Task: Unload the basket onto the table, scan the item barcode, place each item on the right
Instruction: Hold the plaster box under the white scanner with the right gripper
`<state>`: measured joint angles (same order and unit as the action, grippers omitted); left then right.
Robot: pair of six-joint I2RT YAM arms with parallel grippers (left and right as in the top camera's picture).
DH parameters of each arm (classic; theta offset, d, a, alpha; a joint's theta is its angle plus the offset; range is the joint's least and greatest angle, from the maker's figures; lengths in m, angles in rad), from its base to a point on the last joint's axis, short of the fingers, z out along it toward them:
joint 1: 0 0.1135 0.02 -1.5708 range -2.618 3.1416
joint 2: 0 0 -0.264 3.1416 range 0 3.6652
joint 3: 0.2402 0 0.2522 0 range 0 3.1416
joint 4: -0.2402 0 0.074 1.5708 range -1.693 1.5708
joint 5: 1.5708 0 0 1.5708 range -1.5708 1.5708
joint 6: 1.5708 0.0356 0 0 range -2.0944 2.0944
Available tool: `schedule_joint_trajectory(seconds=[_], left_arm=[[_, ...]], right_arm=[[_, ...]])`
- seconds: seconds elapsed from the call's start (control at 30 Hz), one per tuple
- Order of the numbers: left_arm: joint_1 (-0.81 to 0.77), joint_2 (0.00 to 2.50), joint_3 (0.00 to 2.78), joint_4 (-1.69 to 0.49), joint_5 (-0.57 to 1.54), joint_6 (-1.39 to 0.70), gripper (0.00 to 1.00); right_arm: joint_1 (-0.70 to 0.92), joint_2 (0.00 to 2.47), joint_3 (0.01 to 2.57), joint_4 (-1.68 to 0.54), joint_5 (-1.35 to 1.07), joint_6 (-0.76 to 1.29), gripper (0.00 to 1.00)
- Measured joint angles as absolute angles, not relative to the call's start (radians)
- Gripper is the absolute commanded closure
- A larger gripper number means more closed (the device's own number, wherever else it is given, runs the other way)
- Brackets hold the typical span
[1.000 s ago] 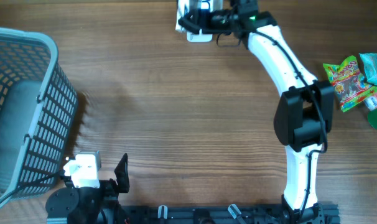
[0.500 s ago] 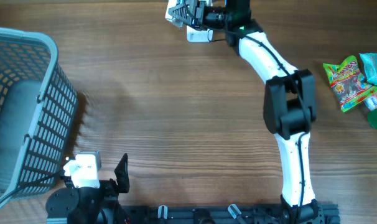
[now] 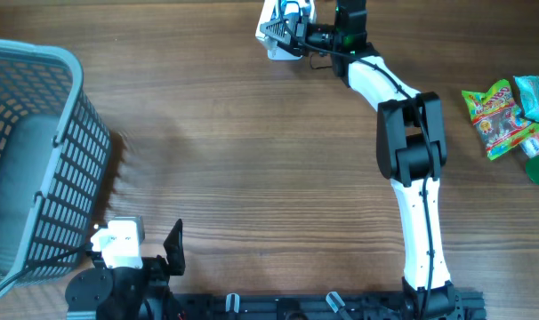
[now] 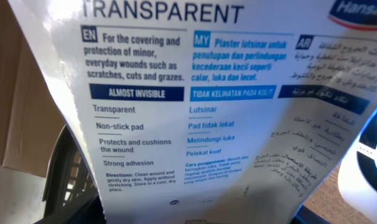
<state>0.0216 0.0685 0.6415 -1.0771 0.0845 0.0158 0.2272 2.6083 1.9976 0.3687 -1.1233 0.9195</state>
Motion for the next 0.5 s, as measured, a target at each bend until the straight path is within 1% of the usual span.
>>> schedule_joint_trajectory(seconds=[0.17, 0.3, 0.4, 0.43, 0.5], left_arm=[[0.022, 0.068, 0.641, -1.077, 0.084, 0.016, 0.0], [0.022, 0.068, 0.641, -1.077, 0.084, 0.016, 0.0], [0.022, 0.068, 0.641, -1.077, 0.084, 0.016, 0.0], [0.022, 0.068, 0.641, -1.077, 0.084, 0.016, 0.0], [0.022, 0.068, 0.641, -1.077, 0.084, 0.016, 0.0]], right_arm=[[0.228, 2.617, 1.998, 0.375, -1.146, 0.919, 0.33], [0.224, 2.617, 1.998, 0.442, -1.249, 0.916, 0.41], [0.213, 2.617, 1.998, 0.514, -1.332, 0.956, 0.44], [0.207, 2.617, 1.998, 0.56, -1.355, 0.984, 0.47], [0.194, 2.616, 1.998, 0.69, -1.397, 1.059, 0.49]])
